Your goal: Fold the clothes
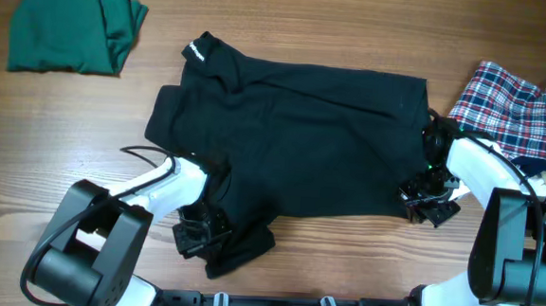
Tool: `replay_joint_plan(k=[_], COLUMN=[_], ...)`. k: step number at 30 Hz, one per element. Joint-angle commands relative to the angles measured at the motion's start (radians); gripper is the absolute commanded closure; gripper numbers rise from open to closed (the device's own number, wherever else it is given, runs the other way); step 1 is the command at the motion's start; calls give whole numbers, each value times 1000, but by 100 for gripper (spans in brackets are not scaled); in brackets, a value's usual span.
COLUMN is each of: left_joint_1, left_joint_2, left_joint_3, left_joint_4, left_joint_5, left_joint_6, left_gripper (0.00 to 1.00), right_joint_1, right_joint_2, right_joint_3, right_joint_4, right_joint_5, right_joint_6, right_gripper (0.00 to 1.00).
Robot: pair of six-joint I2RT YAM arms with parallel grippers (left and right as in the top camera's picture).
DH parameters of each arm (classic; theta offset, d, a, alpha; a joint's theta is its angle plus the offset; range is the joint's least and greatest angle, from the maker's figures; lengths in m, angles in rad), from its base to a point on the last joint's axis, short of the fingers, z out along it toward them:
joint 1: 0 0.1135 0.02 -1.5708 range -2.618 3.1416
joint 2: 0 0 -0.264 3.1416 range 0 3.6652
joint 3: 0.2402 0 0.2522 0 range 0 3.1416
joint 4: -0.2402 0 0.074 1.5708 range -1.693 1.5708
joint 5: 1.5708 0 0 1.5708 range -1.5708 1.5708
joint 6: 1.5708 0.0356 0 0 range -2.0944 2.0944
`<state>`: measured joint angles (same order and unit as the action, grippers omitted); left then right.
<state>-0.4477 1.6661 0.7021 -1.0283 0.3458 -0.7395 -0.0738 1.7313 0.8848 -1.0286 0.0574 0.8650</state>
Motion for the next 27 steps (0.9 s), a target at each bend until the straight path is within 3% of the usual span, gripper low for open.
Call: replay_joint_plan(k=[1, 5, 7, 10, 12, 14, 17, 22, 27], left_joint_1=[-6, -6, -6, -6, -6, -6, 2, 61, 106], left_joint_2=[-14, -106, -156, -198, -203, -203, -203, -200, -200], left_joint_3=[4, 118, 184, 248, 283, 297, 297, 297, 297], left_joint_4=[-34, -197, -233, -212, -175, -97, 52, 302, 346], left_joint_5=[-77, -231, -259, -276, -315, -350, -359, -358, -359], left_joint_6=[-36, -62, -62, -62, -61, -61, -50, 30, 56], left_gripper=[96, 96, 96, 94, 85, 66, 38, 26, 11], right_joint_1=[-3, -3, -3, -3, -3, -3, -3, -3, -5], right_joint_2=[-57, -197, -262, -318, -341, -342, -330, -172, 54], right_joint_3=[-11, 35, 83, 170, 233, 271, 278, 278, 278], right_joint_4=[-4, -13, -4, 15, 94, 171, 291, 436, 552], right_joint_5=[66, 112, 106, 79, -55, -205, -274, -375, -429], right_joint_6=[88, 58, -59, -258, -457, -543, -520, -470, -333], right_gripper=[96, 96, 93, 66, 22, 13, 11, 14, 21])
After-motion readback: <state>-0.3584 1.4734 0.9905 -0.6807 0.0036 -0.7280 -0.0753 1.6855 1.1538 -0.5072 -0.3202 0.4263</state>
